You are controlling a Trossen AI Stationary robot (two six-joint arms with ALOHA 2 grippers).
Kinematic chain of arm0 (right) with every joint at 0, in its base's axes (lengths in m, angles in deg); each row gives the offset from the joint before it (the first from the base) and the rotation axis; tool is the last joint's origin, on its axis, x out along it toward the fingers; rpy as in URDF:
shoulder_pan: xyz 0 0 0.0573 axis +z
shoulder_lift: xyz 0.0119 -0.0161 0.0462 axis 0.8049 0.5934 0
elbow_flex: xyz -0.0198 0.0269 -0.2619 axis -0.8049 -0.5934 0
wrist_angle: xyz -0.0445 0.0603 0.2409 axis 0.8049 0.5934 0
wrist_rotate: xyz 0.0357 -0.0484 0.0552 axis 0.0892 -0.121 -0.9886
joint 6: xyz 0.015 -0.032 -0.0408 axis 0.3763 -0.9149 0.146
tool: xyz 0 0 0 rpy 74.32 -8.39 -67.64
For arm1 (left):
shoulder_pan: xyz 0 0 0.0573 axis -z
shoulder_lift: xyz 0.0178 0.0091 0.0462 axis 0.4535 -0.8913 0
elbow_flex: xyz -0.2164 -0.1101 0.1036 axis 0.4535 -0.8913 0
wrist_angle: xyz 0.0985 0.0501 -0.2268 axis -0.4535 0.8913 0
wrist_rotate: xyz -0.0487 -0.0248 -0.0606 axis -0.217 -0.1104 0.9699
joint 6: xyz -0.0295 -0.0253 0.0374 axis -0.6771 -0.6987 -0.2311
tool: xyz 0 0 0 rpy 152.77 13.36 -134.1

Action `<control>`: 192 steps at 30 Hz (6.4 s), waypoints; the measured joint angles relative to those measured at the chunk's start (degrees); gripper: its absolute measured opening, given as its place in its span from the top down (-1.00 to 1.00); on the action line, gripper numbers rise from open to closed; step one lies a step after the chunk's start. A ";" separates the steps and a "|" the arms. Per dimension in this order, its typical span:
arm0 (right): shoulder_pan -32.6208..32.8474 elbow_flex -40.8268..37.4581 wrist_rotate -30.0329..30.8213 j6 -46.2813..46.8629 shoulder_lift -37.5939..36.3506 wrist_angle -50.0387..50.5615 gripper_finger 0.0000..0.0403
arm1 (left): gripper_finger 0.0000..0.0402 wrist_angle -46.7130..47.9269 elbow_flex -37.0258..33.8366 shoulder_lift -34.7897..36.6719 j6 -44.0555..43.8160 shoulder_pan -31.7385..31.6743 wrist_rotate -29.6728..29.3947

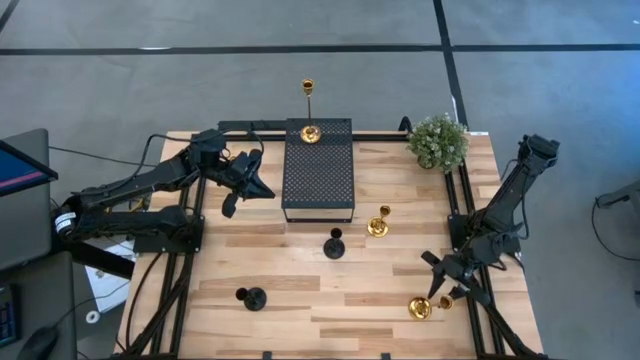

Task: Pick & Place candle stick holders
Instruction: Put the large gold candle holder on the shelf

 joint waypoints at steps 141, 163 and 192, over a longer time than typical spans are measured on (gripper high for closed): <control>-90.71 63.69 -31.58 -29.50 56.39 -1.49 1.00 | 0.97 3.04 0.02 7.45 -4.31 -0.04 -7.96; -95.40 67.26 -26.65 -31.01 60.76 0.08 1.00 | 0.97 3.02 0.02 7.45 -4.31 -0.04 -7.98; -95.36 67.25 -25.49 -30.37 61.07 1.14 0.99 | 0.97 3.02 0.02 7.45 -4.31 -0.04 -7.98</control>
